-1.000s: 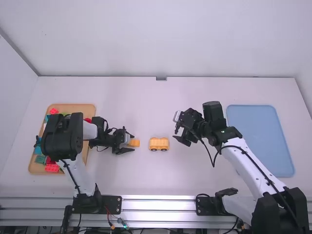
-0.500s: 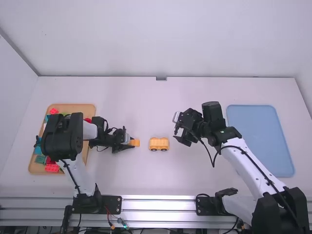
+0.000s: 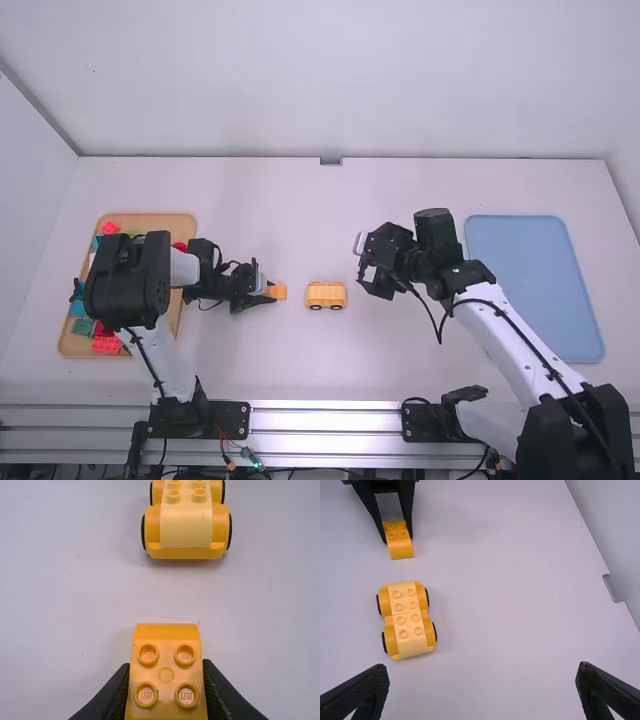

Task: Assemble lego blocks to make yellow taxi

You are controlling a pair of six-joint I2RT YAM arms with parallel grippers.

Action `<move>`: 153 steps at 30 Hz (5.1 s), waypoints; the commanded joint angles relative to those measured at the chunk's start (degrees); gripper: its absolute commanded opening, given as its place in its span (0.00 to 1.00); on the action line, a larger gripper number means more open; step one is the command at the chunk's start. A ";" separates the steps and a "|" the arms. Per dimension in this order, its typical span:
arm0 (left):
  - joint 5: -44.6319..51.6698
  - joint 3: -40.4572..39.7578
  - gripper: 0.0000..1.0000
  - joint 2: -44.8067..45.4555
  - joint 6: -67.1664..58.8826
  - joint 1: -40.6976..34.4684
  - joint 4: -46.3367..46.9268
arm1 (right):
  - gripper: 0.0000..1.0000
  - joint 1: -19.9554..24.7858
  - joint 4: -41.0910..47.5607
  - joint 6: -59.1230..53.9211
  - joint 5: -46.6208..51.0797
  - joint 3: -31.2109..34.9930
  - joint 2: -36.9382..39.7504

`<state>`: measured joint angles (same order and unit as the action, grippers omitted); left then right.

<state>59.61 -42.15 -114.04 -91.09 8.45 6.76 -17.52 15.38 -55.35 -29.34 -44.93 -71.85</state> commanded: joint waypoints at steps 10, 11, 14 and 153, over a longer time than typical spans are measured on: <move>-1.79 0.28 0.26 10.21 13.73 -4.63 0.28 | 0.99 1.64 -9.22 -3.69 -20.22 4.50 -13.51; -2.54 0.28 0.27 11.61 15.41 -6.05 0.26 | 0.99 1.36 -9.64 -6.69 -21.40 5.14 -14.80; -2.58 0.28 0.29 13.97 16.33 -8.50 0.59 | 0.98 0.70 -11.45 -11.15 -23.30 6.88 -17.14; -12.15 3.85 0.25 3.87 31.69 -31.91 -23.17 | 0.50 -4.24 -68.52 12.26 -29.29 11.19 -53.83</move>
<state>50.85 -40.64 -106.76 -57.08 -20.05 -17.21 -19.97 -53.28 -42.19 -59.40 -33.34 -125.19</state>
